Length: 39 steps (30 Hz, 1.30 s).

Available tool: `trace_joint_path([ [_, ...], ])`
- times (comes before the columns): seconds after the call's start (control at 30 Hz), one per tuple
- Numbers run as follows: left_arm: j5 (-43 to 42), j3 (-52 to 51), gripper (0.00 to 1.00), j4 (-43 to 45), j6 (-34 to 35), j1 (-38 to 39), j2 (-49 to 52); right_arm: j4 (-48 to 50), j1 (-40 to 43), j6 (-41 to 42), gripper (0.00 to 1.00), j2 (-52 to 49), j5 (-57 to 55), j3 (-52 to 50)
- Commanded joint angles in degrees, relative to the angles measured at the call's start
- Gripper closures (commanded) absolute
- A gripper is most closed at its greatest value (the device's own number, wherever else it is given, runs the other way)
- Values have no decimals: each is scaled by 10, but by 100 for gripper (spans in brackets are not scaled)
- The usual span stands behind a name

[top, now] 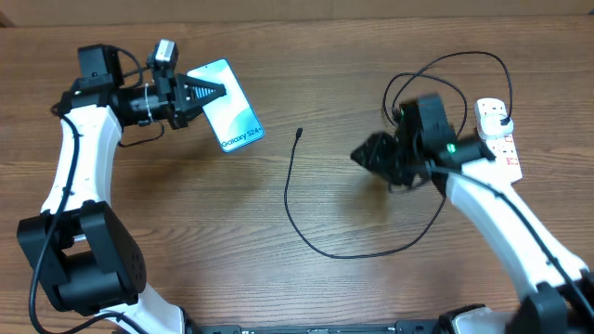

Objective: Plug charger to phone and switch on socket
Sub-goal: 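Hold the smartphone with the left gripper and raise the right gripper, then lower the right gripper onto the black USB-C plug and grasp it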

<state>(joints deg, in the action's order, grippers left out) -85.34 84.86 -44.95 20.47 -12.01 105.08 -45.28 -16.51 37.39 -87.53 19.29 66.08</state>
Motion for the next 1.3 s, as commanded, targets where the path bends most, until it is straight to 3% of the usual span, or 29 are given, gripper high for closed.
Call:
trace_joint_path([
  [0.0, -33, 6, 96, -7, -15, -1, -5, -22, -11, -23, 52, -59, 3, 85],
  [0.3, -32, 6, 96, -7, -14, -2, -5, -47, -55, -1, 54, -233, 23, 256],
  [0.43, -32, 6, 96, -7, -14, -8, -5, 10, -70, 46, 61, -278, 50, 261],
  [0.63, -32, 6, 96, -7, -14, -12, -5, 71, -79, 88, 61, -323, 57, 261],
  [1.27, -26, 6, 96, -7, -14, -12, -5, 108, -83, 91, 67, -400, 72, 260],
])
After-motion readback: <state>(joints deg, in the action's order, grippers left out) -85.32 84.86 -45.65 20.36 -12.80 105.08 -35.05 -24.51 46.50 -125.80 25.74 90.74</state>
